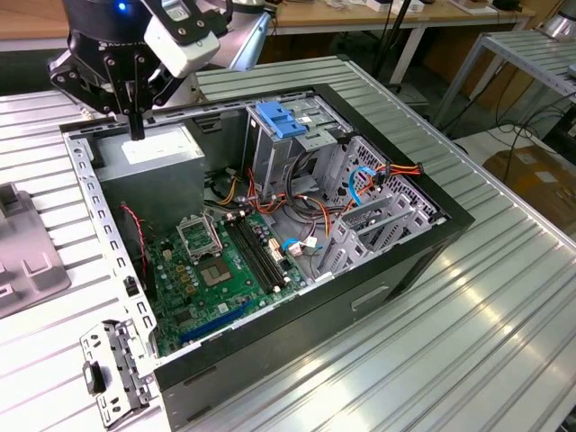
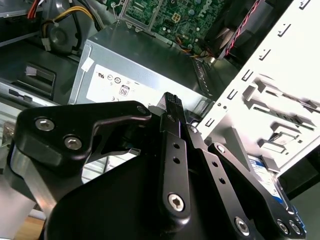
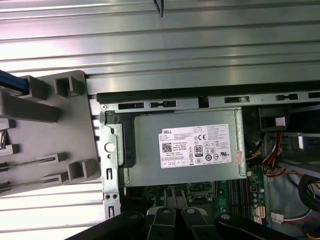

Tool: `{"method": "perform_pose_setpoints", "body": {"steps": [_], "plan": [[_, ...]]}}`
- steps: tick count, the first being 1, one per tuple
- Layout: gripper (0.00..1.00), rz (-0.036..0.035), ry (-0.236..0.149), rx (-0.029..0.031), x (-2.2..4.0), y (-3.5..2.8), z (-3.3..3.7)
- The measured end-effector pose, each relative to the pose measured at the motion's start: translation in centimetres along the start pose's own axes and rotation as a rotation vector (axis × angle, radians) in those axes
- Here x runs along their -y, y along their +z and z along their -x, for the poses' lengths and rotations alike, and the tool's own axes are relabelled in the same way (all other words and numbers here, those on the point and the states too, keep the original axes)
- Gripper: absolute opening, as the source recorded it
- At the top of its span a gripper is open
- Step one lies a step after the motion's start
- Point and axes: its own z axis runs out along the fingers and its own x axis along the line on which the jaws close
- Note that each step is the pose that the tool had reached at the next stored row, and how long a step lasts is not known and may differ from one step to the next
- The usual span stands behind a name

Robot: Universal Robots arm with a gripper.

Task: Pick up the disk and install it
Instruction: 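Reach for the disk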

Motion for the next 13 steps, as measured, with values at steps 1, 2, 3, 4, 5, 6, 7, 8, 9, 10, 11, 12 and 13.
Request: {"method": "perform_pose_setpoints", "body": {"steps": [1, 2, 3, 4, 5, 6, 7, 8, 9, 10, 11, 12, 13], "plan": [[0.11, 0.0000, 0.000, 0.0000, 0.00, 0.00, -0.06], [0.11, 0.0000, 0.000, 0.0000, 0.01, 0.00, -0.11], [0.11, 0.0000, 0.000, 0.0000, 0.01, 0.00, -0.19], [0.11, 0.0000, 0.000, 0.0000, 0.02, -0.01, -0.27], [0.11, 0.0000, 0.000, 0.0001, 0.02, 0.00, -0.33], [0.11, 0.0000, 0.000, 0.0000, 0.03, -0.01, -0.38], [0.11, 0.0000, 0.000, 0.0000, 0.03, -0.01, -0.43], [0.11, 0.0000, 0.000, 0.0000, 0.04, -0.01, -0.49], [0.11, 0.0000, 0.000, 0.0001, 0.04, -0.01, -0.57], [0.11, 0.0000, 0.000, 0.0000, 0.05, -0.01, -0.63], [0.11, 0.0000, 0.000, 0.0000, 0.05, -0.01, -0.67], [0.11, 0.0000, 0.000, 0.0000, 0.05, -0.02, -0.73], [0.11, 0.0000, 0.000, 0.0000, 0.06, -0.02, -0.82]]}}
